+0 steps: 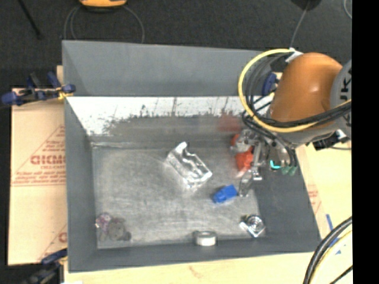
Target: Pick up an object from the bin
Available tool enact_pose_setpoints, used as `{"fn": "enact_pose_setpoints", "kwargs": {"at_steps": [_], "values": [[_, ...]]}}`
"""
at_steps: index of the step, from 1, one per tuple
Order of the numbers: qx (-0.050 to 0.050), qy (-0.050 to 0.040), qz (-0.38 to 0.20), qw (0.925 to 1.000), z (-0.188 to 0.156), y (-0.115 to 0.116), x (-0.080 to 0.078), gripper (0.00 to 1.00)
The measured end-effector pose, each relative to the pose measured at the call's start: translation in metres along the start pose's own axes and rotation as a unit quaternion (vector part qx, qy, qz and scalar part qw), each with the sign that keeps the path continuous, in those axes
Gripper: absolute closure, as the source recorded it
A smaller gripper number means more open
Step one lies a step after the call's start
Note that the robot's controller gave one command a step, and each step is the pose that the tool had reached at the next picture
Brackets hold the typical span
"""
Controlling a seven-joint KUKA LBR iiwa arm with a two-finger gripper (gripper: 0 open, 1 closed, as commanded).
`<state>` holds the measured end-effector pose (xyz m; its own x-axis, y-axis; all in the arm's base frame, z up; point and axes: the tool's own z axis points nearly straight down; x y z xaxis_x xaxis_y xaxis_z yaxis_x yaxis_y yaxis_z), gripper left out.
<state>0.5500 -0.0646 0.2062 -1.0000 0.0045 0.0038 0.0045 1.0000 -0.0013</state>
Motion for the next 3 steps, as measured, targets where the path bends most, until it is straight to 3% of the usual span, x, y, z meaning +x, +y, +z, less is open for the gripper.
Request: {"fn": "enact_pose_setpoints", "kwargs": {"at_steps": [1,2,3], "values": [[-0.002,0.0016,0.033,0.9994,0.112,-0.004,0.049,0.00],[0.000,-0.0038,0.031,0.9995,0.107,-0.005,0.046,1.00],[0.001,-0.0077,0.022,0.9997,-0.014,-0.008,0.046,1.00]]}}
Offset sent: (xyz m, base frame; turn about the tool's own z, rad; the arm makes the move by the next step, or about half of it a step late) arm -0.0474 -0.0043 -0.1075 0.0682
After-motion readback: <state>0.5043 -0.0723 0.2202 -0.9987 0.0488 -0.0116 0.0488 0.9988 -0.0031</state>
